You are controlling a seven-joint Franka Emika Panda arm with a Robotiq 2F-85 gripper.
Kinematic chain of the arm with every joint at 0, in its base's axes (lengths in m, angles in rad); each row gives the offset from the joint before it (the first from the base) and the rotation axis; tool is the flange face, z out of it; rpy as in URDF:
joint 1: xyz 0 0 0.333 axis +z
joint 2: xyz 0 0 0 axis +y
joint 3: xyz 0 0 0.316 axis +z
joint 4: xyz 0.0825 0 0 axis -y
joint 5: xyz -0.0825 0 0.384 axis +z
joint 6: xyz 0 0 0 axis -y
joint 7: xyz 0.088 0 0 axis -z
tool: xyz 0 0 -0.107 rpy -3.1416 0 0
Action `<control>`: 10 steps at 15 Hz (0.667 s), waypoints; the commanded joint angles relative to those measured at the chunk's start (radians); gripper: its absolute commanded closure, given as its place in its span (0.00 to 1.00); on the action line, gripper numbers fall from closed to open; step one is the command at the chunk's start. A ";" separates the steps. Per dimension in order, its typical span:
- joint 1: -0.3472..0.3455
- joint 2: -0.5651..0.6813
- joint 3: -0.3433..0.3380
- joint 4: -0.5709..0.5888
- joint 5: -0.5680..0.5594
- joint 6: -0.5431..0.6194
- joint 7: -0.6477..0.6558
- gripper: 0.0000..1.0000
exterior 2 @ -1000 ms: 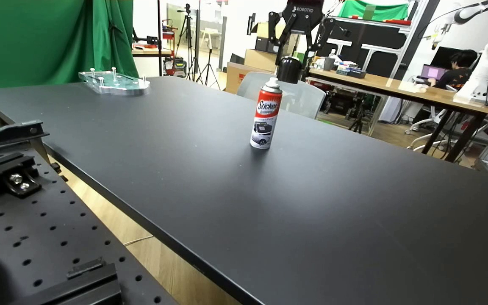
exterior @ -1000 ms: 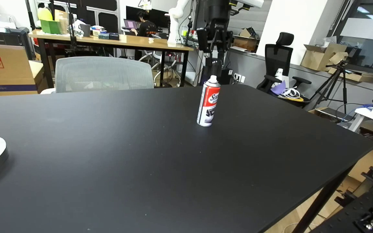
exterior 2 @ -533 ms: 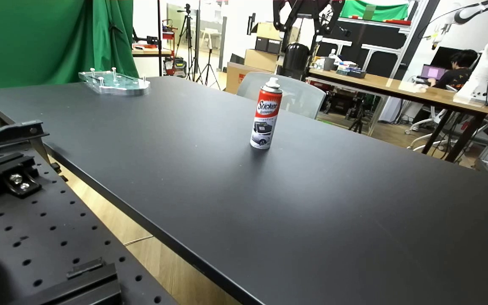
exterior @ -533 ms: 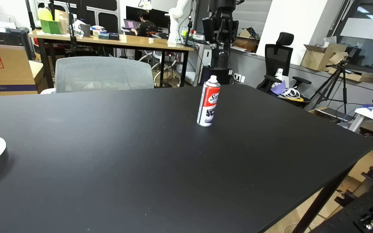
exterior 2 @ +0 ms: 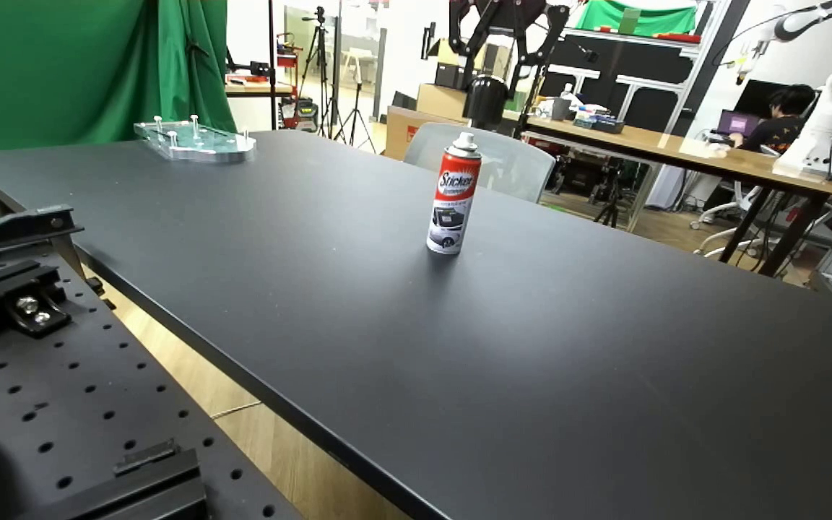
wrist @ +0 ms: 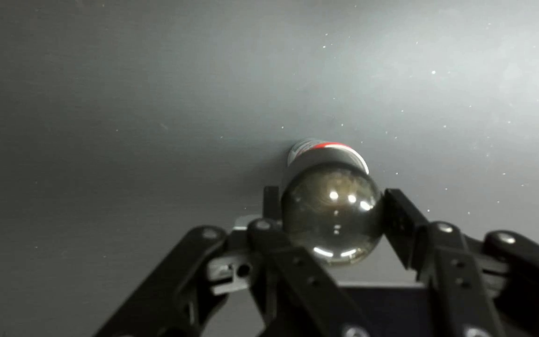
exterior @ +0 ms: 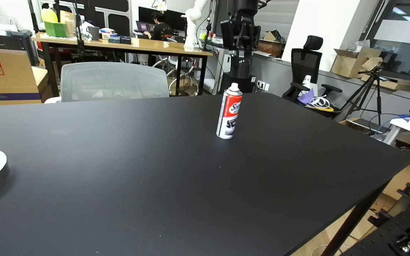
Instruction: Pick the black lid and put it on the bottle
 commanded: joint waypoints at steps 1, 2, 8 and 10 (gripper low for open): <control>-0.002 -0.024 0.009 -0.050 -0.001 0.029 0.000 0.68; 0.000 -0.023 0.010 -0.061 -0.007 0.043 0.004 0.68; 0.006 -0.029 0.010 -0.129 -0.025 0.154 0.011 0.68; 0.006 -0.034 0.010 -0.154 -0.024 0.208 0.011 0.68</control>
